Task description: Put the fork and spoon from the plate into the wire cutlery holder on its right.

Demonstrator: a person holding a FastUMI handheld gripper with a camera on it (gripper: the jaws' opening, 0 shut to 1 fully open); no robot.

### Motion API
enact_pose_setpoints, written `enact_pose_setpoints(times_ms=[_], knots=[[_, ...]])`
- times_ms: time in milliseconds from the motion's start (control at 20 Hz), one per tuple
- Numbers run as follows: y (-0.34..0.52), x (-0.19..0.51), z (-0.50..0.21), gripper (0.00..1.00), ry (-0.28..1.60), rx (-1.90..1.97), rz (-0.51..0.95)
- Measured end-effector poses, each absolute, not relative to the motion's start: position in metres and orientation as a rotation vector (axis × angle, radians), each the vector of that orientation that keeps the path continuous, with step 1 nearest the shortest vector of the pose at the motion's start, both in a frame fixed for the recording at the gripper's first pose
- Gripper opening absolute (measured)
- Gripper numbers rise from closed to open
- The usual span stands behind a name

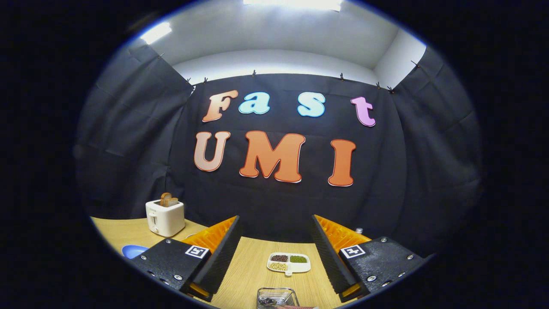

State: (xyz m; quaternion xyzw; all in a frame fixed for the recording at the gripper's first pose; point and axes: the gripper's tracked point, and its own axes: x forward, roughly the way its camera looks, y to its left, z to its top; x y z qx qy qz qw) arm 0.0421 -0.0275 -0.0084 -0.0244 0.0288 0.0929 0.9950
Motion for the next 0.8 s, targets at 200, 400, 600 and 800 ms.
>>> enact_pose_setpoints(times_ms=[200,400,600,800], knots=[[-0.02,0.036,0.0,0.97,0.015,-0.017,0.217],[-0.013,0.027,0.007,0.97,-0.014,0.0,0.236],[-0.011,0.021,0.014,0.97,-0.035,0.026,0.246],[-0.005,0.014,0.027,0.97,-0.057,0.029,0.265]])
